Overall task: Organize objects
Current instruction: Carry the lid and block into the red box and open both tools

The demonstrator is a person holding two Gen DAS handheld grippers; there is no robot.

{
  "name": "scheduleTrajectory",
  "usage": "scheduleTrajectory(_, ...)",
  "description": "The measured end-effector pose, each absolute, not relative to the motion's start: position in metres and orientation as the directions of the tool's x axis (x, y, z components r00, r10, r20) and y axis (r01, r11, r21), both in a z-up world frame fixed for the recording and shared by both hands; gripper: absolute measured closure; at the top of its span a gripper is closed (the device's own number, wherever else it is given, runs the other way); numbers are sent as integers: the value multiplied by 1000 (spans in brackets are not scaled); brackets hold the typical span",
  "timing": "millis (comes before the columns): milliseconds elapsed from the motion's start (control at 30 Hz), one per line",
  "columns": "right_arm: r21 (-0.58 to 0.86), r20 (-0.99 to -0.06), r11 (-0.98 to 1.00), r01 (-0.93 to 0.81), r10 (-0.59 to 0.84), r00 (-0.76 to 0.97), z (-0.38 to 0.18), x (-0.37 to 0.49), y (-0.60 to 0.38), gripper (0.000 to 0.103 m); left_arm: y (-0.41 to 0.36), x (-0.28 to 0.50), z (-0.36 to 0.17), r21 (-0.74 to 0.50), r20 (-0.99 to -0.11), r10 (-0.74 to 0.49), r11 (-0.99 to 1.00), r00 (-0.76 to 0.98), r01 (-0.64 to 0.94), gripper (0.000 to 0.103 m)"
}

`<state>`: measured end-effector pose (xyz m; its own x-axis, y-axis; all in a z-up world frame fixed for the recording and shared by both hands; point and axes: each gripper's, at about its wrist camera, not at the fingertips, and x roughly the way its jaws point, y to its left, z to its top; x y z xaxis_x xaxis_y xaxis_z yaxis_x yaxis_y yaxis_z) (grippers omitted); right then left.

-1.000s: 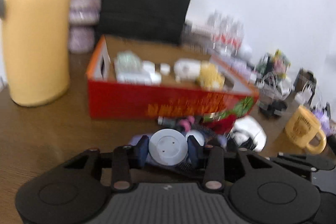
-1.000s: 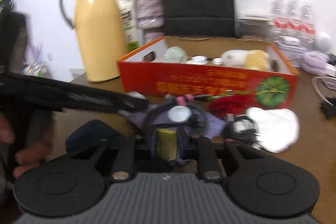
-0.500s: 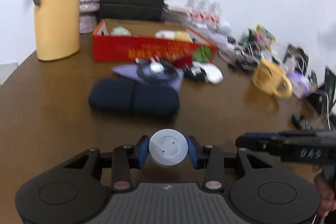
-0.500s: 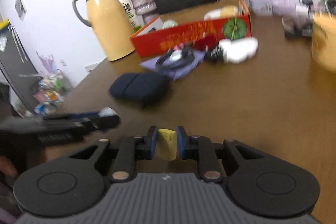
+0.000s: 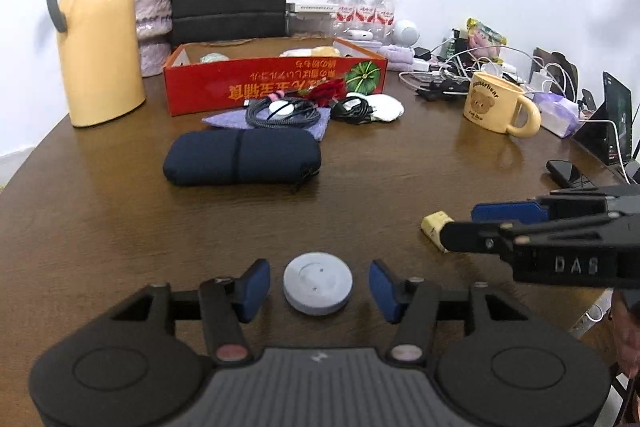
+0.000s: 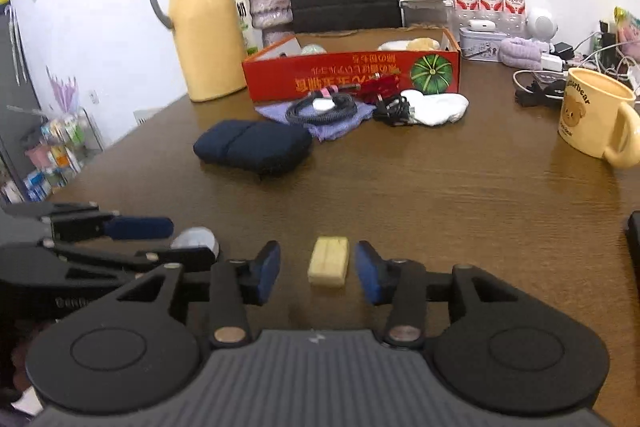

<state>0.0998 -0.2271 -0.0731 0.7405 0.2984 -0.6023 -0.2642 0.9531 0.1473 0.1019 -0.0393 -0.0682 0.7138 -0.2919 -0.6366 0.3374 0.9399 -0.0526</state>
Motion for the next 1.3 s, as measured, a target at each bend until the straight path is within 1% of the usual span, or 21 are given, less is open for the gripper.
scheduleTrajectory(133, 140, -615, 959, -245, 279, 738, -80, 100, -223, 60, -39, 103, -72, -56, -639, -282, 945, 716, 323, 53)
scheduleTrajectory(167, 137, -617, 961, -242, 274, 738, -81, 102, -221, 60, -39, 103, -72, -55, -635, -288, 942, 717, 330, 65)
scheduleTrajectory(200, 136, -619, 961, -240, 271, 737, -83, 104, -221, 61, -39, 102, -72, -56, -632, -301, 937, 715, 344, 65)
scheduleTrajectory(267, 114, -621, 964, -240, 258, 740, -86, 109, -217, 81, -39, 104, -72, -66, -630, -311, 935, 711, 350, 65)
scheduleTrajectory(333, 77, -620, 966, -246, 240, 747, -85, 112, -214, 81, -36, 109, -70, -78, -626, -297, 944, 722, 321, 65)
scheduleTrajectory(400, 62, -606, 964, -260, 244, 758, -79, 116, -212, 81, -30, 122, -62, -123, -614, -318, 942, 722, 311, 66)
scheduleTrajectory(467, 89, -588, 957, -277, 275, 760, -67, 129, -215, 81, -21, 145, -43, -175, -570, -372, 926, 733, 335, 66)
scheduleTrajectory(533, 125, -564, 946, -300, 317, 762, -50, 152, -220, 81, -15, 181, -16, -181, -522, -405, 913, 751, 366, 66)
scheduleTrajectory(633, 122, -495, 935, -332, 348, 797, -13, 213, -227, 81, -16, 249, 17, -166, -482, -425, 903, 766, 396, 65)
scheduleTrajectory(667, 124, -478, 936, -331, 348, 807, -5, 238, -228, 81, -19, 281, 24, -163, -494, -433, 898, 754, 408, 65)
scheduleTrajectory(733, 169, -477, 930, -327, 367, 798, 9, 300, -232, 81, -27, 342, 30, -188, -538, -442, 893, 717, 410, 65)
scheduleTrajectory(800, 220, -507, 923, -316, 385, 771, 14, 372, -230, 81, -42, 402, 23, -194, -601, -429, 897, 674, 398, 65)
scheduleTrajectory(867, 211, -560, 936, -283, 353, 750, 8, 438, -220, 81, -58, 440, 9, -138, -635, -369, 919, 679, 370, 65)
scheduleTrajectory(900, 210, -594, 939, -274, 345, 727, 1, 467, -213, 81, -66, 453, 1, -112, -649, -342, 926, 679, 360, 65)
scheduleTrajectory(967, 239, -643, 939, -247, 344, 684, -15, 517, -205, 81, -83, 478, -15, -53, -668, -323, 920, 670, 389, 65)
scheduleTrajectory(1033, 270, -668, 939, -213, 342, 661, -30, 550, -200, 81, -87, 499, -26, -60, -673, -294, 936, 679, 346, 65)
scheduleTrajectory(1067, 279, -673, 939, -199, 340, 658, -35, 562, -199, 79, -85, 507, -29, -81, -666, -290, 944, 688, 319, 62)
scheduleTrajectory(1100, 288, -676, 938, -191, 340, 654, -37, 570, -199, 77, -82, 515, -30, -115, -648, -302, 946, 700, 302, 47)
scheduleTrajectory(1167, 303, -673, 937, -176, 341, 656, -37, 578, -202, 53, -74, 519, -28, -163, -613, -326, 943, 719, 288, 28)
scheduleTrajectory(1233, 276, -654, 942, -189, 328, 682, -33, 574, -204, 49, -66, 515, -22, -180, -577, -349, 936, 738, 302, 27)
scheduleTrajectory(1300, 258, -640, 947, -192, 316, 701, -27, 568, -211, 47, -63, 513, -13, -168, -565, -348, 936, 748, 309, 25)
